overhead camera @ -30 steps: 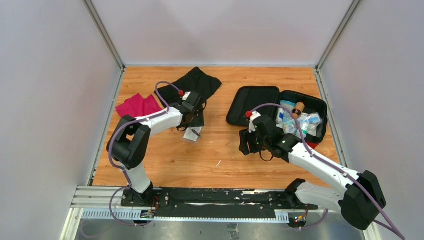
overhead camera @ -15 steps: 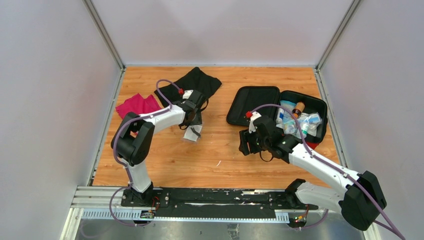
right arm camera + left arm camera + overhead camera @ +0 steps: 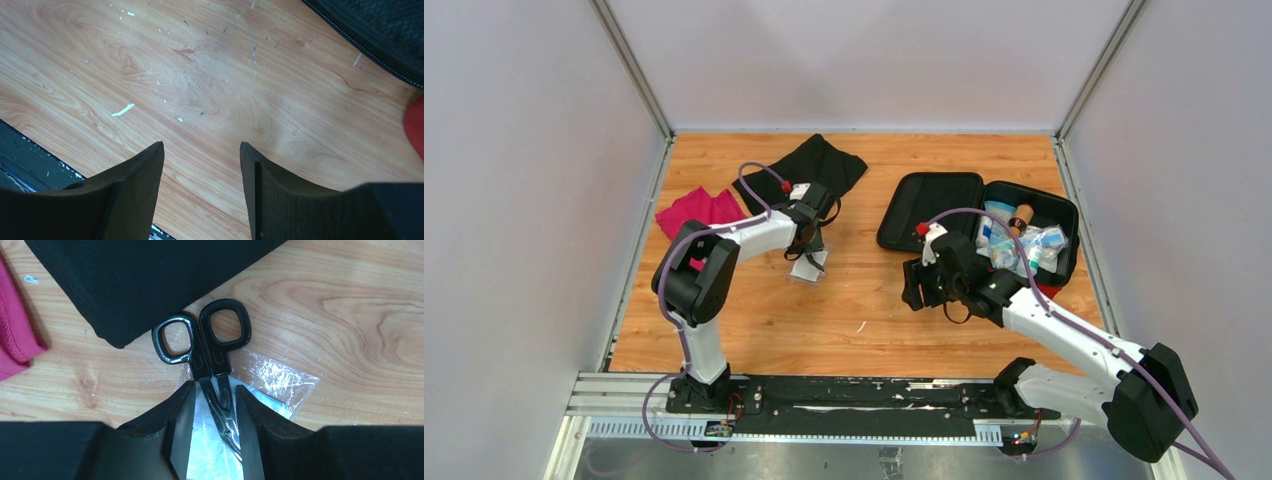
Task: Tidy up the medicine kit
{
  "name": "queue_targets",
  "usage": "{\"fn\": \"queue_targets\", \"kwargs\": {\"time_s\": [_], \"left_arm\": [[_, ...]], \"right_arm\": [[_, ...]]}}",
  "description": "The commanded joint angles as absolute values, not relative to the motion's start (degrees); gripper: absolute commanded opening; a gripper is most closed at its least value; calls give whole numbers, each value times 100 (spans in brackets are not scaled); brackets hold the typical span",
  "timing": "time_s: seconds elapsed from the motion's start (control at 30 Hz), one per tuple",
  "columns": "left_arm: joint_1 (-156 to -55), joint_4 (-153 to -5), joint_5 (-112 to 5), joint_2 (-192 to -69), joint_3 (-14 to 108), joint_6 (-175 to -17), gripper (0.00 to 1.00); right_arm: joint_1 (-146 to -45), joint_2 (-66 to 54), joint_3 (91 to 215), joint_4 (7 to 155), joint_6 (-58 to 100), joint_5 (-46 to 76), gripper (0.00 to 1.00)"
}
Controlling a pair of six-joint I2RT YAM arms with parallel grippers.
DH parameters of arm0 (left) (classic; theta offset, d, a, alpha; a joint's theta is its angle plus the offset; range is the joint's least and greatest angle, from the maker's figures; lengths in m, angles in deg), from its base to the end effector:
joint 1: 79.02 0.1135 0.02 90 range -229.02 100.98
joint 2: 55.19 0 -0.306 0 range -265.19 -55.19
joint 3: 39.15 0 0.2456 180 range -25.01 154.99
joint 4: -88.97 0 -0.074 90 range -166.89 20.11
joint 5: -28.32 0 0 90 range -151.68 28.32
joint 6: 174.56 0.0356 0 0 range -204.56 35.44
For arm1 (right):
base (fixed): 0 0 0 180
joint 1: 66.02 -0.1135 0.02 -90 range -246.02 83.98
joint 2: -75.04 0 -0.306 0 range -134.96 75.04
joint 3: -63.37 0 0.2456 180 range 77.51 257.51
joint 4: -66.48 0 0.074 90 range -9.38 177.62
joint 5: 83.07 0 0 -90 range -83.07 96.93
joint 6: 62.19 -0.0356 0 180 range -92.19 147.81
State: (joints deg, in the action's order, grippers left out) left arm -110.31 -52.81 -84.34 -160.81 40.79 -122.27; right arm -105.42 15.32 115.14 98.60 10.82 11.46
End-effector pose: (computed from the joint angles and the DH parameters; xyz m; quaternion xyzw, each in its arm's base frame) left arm 0.3239 -0.1808 0.2058 -0.0978 0.9512 0.0323 0.2909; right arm 0.1471 0.1245 0.2733 -0.1924 0.8853 0.2308 0.3548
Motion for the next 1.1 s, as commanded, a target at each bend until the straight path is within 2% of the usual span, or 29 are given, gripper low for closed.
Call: {"fn": "queue_targets", "kwargs": {"time_s": [0.0, 0.17, 0.33, 0.43, 1.07], "left_arm": [[-10970, -5420, -8454, -16275, 3911, -12255, 39], [-10969, -5414, -8446, -16320, 3869, -12165, 36], [-10970, -5382, -8445, -16185, 3829, -12034, 23], [-10970, -5367, -8438, -15910, 3789, -11955, 20], [-10965, -5895, -7119, -13718, 2682, -11835, 20]], "right_arm": [[-10631, 1631, 11433, 9951, 989, 1162, 62], [-10636, 1647, 11442, 9998, 959, 1163, 62], [-10631, 1694, 11442, 10031, 906, 1159, 62], [-10633, 1719, 11438, 10040, 861, 1135, 62], [-10636, 1899, 11398, 9601, 223, 1120, 63]]}}
